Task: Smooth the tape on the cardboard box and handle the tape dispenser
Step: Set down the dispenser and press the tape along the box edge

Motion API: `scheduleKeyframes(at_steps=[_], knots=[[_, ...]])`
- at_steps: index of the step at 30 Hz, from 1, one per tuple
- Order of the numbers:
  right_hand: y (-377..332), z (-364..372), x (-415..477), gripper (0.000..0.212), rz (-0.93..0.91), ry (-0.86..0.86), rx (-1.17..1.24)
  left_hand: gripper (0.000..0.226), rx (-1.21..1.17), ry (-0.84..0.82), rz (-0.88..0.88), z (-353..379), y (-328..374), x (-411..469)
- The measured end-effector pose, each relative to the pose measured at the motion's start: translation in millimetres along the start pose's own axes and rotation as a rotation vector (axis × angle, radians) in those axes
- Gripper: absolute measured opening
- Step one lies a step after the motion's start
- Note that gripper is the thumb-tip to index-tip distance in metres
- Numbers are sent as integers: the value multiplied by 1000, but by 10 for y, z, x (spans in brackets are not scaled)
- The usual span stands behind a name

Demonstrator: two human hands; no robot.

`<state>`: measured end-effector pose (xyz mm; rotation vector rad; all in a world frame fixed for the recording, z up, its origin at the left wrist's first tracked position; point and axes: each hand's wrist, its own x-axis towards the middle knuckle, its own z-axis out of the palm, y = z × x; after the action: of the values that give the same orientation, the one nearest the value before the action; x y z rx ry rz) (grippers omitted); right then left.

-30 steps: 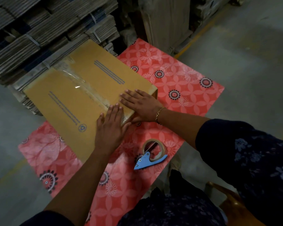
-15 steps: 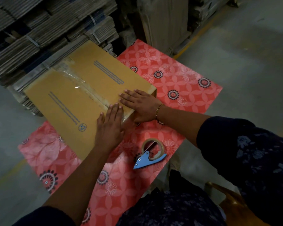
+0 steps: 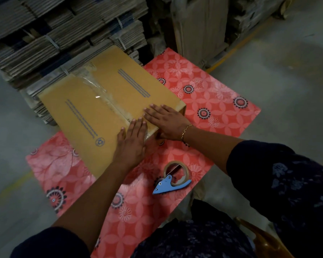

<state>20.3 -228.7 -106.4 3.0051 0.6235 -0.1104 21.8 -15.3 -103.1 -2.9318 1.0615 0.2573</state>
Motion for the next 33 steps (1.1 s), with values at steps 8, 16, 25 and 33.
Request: scheduleKeyframes(at_steps=[8,16,25,33], knots=[[46,-233,-14,89,-43,-66,83,95,-52,-95,-49,-193,78,-10],[504,-394,1,69,1,214,617,125,-224,37,-506,-7,-187,-705],[1098,15,147,102,526,-231,1189,96,-1304,529,-1287,304,-232,-972],[781,-130,94,47,475,-91,1273,74,-1417,667,-1229,296,-220,-1138]])
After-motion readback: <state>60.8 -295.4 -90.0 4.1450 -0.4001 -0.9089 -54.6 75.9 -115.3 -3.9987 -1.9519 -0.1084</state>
